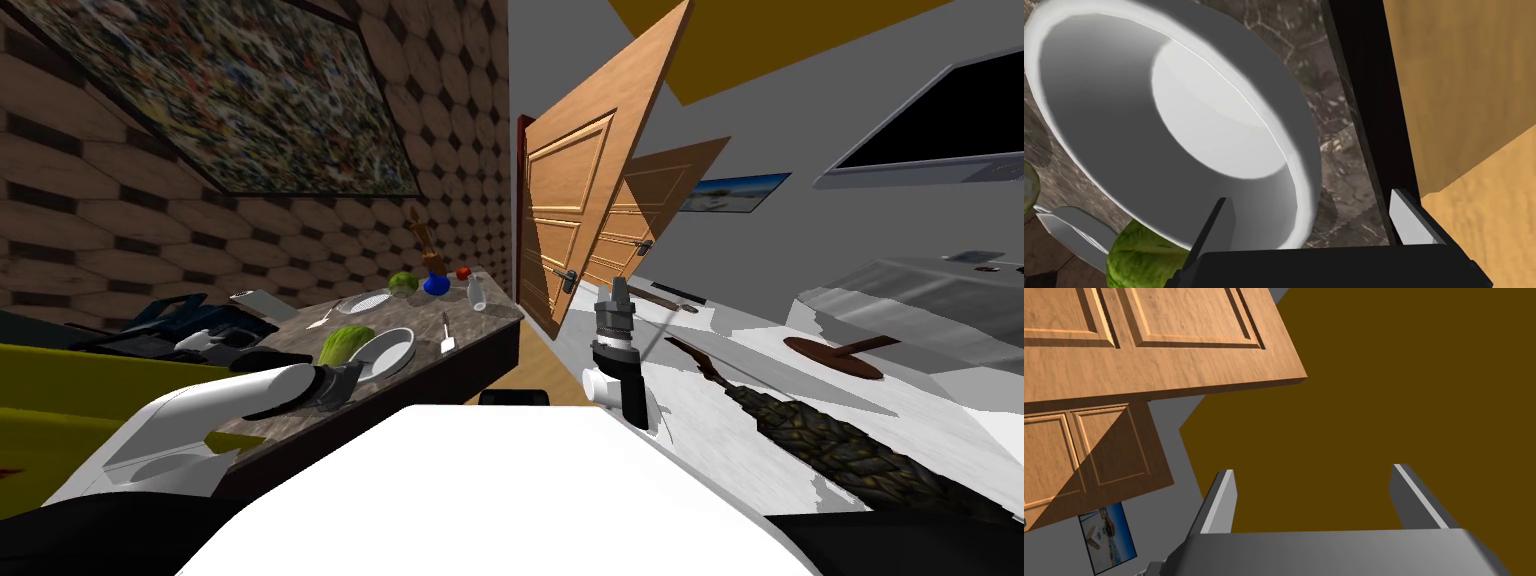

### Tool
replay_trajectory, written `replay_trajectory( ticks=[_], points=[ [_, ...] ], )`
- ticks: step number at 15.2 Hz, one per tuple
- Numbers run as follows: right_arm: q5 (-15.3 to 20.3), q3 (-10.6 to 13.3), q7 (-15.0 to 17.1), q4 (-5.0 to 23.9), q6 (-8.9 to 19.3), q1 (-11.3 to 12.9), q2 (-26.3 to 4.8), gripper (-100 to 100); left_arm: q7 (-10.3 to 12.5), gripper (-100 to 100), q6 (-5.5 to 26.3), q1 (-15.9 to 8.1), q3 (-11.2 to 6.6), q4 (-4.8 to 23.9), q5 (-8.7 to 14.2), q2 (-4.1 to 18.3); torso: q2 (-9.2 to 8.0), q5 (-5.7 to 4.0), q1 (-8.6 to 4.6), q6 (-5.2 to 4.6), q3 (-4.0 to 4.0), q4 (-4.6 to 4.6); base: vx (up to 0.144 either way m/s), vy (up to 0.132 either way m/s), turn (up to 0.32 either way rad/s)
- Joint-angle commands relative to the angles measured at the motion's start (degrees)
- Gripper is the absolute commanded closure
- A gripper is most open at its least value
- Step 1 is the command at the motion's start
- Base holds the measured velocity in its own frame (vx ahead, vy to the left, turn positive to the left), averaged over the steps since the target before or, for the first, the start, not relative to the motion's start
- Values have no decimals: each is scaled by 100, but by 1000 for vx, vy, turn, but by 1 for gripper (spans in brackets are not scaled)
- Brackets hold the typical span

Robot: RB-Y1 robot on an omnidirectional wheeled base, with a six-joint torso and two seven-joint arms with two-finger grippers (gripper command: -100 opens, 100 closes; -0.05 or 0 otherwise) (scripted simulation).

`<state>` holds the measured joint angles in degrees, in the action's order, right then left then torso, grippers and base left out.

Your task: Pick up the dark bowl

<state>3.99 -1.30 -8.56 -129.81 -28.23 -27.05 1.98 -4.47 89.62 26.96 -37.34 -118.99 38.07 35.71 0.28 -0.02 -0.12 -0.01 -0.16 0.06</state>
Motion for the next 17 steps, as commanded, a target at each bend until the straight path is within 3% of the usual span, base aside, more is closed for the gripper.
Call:
replay_trajectory(
  ticks=[1, 6, 7, 11, 13, 14, 17],
  points=[
    [0, 0, 0, 0, 0, 0, 0, 0, 11, -100, 286, -28, -67, 51, 88, 21, 0, 0, 0, 0, 0, 0, 51, -25, -31],
    [0, 0, 0, 0, 0, 0, 0, 0, 30, -100, 762, -61, -191, 115, 247, 54, -2, 1, 5, 0, 1, -1, 57, -14, -34],
    [0, 0, 0, 0, 0, 0, 0, 0, 31, -100, 651, -53, -162, 93, 209, 44, -2, 1, 4, 0, 1, 0, 34, -10, -7],
    [0, 0, 0, 0, 0, 1, 0, 0, -48, -100, 281, -138, 57, 495, 13, -43, -34, 3, 13, 0, 19, -7, -22, 5, -33],
    [0, 0, 0, 0, 0, 1, 0, 0, -41, -100, 316, -133, 49, 468, 20, -43, -40, 4, 15, 1, 23, -9, -23, 8, -16],
    [0, 0, 0, 0, 0, 1, 0, 0, -47, 100, 285, -139, 60, 489, 10, -46, -38, 3, 14, 1, 22, -9, -6, 3, -1],
    [0, 0, 0, 0, 0, 1, 0, 0, -50, 100, 287, -136, 62, 488, 10, -44, -31, 4, 13, 1, 19, -9, 0, 0, 0]
  ],
)
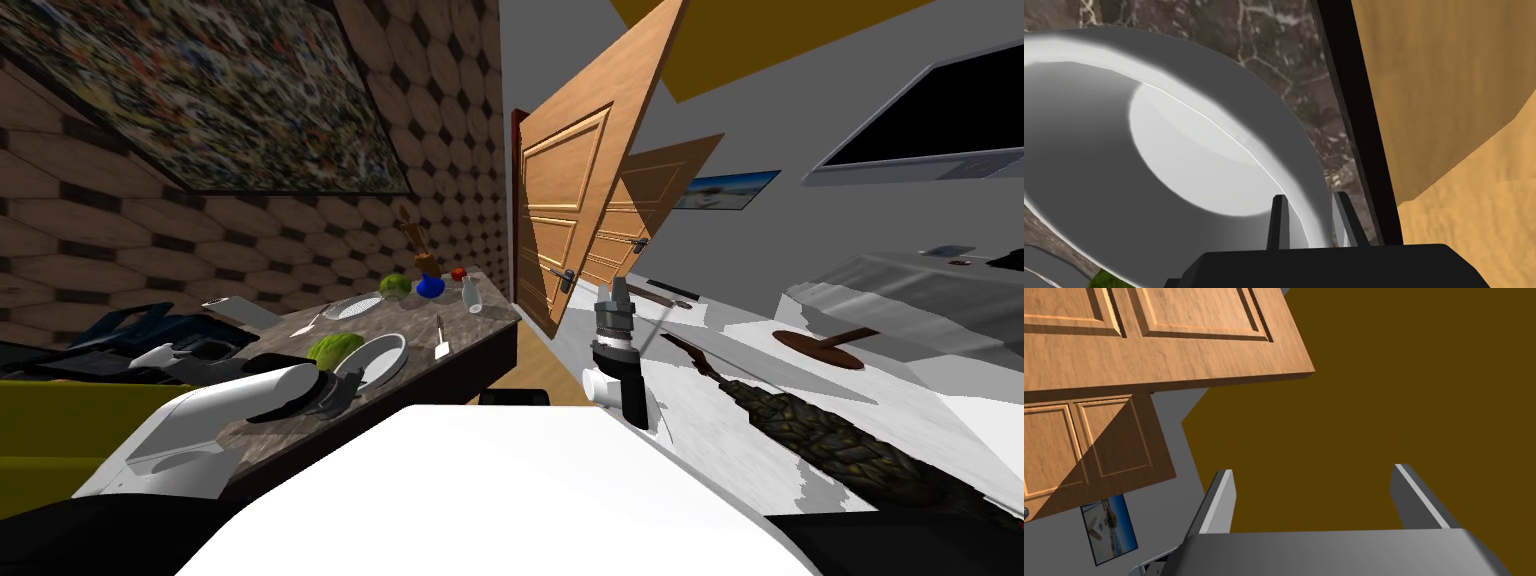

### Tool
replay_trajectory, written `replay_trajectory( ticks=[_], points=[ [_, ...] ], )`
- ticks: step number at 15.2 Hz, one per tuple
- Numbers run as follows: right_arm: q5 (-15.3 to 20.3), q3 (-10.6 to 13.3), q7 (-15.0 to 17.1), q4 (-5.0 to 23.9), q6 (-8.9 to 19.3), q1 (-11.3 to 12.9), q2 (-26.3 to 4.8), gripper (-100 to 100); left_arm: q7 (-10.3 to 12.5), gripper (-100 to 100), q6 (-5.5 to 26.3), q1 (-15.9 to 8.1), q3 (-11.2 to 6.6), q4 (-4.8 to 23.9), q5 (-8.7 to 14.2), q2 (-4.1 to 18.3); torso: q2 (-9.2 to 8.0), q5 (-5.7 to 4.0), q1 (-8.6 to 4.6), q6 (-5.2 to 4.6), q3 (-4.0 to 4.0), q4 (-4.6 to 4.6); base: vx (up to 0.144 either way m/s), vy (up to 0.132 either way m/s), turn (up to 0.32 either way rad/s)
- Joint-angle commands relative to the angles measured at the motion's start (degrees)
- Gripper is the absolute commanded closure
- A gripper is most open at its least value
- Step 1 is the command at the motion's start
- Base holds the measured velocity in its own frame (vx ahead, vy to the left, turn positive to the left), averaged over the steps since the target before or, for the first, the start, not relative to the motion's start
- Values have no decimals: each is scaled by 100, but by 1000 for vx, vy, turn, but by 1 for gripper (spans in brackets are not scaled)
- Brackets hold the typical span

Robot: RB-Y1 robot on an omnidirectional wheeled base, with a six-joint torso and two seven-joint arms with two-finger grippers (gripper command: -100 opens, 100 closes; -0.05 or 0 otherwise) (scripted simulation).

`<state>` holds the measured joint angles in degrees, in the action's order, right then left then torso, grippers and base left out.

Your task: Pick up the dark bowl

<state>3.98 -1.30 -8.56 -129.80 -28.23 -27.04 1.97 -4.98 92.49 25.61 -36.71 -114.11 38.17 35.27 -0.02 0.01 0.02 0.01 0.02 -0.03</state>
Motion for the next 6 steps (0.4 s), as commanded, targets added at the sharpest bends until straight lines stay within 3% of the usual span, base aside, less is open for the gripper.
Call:
replay_trajectory(
  ticks=[1, 2, 5, 6],
  points=[
    [0, 0, 0, 0, 0, 0, 0, 0, 0, 100, 0, 0, 0, 0, 0, 0, 0, 0, 0, 0, 0, 0, 0, 0, 0],
    [0, 0, 0, 0, 0, 0, 0, 0, 39, 100, 173, 34, -106, -171, 94, 40, 0, -1, -1, 0, 0, 0, 14, -1, 30],
    [0, 0, 0, 0, 0, -1, 0, 0, 75, 100, 352, 72, -205, -349, 184, 78, 7, -10, -9, 1, -2, -2, 28, -5, 37],
    [0, 0, 0, 0, 0, -1, 0, 0, 52, 100, 244, 51, -145, -245, 132, 56, 8, -12, -13, 0, -2, -2, 18, -7, 11]
  ],
)
